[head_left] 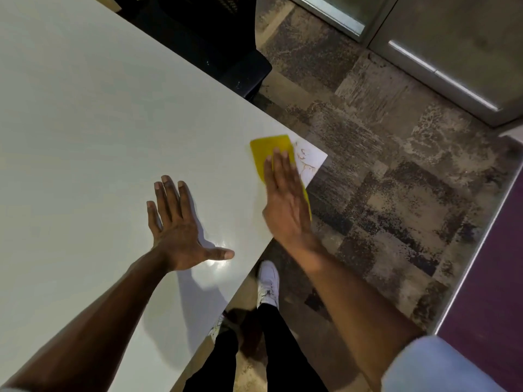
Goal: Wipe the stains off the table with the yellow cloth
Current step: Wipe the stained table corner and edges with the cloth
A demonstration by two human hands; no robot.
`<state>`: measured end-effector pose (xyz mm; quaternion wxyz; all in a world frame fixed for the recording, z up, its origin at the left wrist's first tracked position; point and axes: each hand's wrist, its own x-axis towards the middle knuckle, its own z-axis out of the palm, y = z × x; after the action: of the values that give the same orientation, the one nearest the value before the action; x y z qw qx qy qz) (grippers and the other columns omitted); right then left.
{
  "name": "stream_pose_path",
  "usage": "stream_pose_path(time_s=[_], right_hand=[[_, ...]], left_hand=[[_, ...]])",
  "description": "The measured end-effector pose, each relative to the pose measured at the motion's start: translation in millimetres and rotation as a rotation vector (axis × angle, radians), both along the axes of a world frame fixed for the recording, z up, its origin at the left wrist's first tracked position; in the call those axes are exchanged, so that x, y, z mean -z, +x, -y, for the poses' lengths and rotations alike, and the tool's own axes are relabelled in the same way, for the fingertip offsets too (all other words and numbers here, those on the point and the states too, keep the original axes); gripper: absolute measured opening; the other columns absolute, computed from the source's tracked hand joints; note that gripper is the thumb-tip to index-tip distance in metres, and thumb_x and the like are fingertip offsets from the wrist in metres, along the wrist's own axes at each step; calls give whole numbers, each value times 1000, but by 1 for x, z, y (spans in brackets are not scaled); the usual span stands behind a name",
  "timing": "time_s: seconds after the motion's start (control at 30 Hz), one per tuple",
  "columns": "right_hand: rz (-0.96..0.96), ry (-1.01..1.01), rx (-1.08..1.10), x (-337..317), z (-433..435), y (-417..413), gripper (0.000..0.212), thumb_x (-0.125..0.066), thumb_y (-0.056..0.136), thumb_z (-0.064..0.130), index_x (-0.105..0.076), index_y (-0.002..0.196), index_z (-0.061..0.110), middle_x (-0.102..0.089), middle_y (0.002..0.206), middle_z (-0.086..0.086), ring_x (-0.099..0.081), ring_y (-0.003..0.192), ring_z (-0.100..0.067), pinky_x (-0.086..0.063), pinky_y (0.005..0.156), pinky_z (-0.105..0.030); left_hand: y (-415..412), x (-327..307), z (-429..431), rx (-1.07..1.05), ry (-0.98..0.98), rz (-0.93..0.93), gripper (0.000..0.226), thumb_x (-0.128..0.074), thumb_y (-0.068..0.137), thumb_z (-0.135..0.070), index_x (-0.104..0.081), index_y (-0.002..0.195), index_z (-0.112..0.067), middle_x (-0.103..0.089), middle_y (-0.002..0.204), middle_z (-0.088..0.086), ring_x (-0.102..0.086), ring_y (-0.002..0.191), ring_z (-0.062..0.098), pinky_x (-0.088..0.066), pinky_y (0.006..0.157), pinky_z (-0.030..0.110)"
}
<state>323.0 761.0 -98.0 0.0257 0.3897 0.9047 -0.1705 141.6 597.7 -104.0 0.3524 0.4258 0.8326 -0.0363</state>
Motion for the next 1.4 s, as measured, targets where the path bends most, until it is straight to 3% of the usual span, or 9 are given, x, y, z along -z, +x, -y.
stream_pose_path(time_s=[0.1,0.33,0.47,0.6,0.7,0.9,1.0,1.27,1.4], right_hand=[[4,-4,51,1,-41,-17,82,-38,91,-2,-10,168,1,0,179,-21,4,167,-35,-9,136,-49],[-46,-14,-135,1,42,31,84,-13,84,2,-11,167,-2,-5,178,-23,0,167,-37,-17,135,-51],[-81,-31,-170,-1,52,53,80,-21,88,-2,-17,168,1,-9,178,-18,-4,167,-32,-19,135,-48],[-39,-23,-96,-4,-6,33,84,-30,88,-6,-10,169,3,-1,179,-16,3,168,-31,-6,137,-44],[-37,-37,0,-4,-29,21,86,-38,90,-9,-7,169,2,2,179,-17,5,168,-31,-3,137,-44],[-72,-63,-57,-6,33,54,83,-20,87,12,-8,168,0,1,179,-19,5,167,-34,-10,137,-48],[-110,-64,25,-6,37,56,82,-24,86,2,-15,168,0,-5,179,-19,1,167,-34,-17,136,-49],[-156,-66,140,-5,-34,28,85,-40,87,-17,-15,167,-2,-3,178,-21,5,167,-38,-8,136,-50],[-270,-63,88,-8,23,44,71,-37,91,-13,-30,161,-7,-21,173,-26,-14,164,-44,-23,133,-55]], left_hand=[[-2,3,-1,2,9,-14,189,-44,30,-121,47,156,-14,55,164,15,49,155,34,15,129,69],[2,-9,-3,-4,-43,9,190,-44,29,-121,50,153,-12,61,159,14,57,149,30,21,129,64],[16,-27,-21,-120,-5,36,187,-47,31,-120,42,159,-18,48,169,14,50,154,30,23,128,60],[41,-32,-53,-28,94,-9,183,-53,39,-114,35,164,-14,40,173,19,38,161,38,21,129,57],[57,-27,-74,0,30,4,181,-50,41,-113,37,162,-9,44,170,22,40,159,42,17,131,63],[55,-21,-77,18,-55,46,185,-37,33,-119,47,155,-7,57,160,23,52,150,44,25,124,67],[53,-19,-79,32,-75,56,185,-37,33,-119,51,152,-8,62,156,22,55,147,43,27,122,67],[52,-17,-84,34,-97,35,180,-38,34,-116,58,144,-11,66,151,20,57,145,43,24,124,68],[49,-16,-78,32,-81,47,181,-25,27,-121,56,148,-13,64,155,18,57,146,41,26,123,67]])
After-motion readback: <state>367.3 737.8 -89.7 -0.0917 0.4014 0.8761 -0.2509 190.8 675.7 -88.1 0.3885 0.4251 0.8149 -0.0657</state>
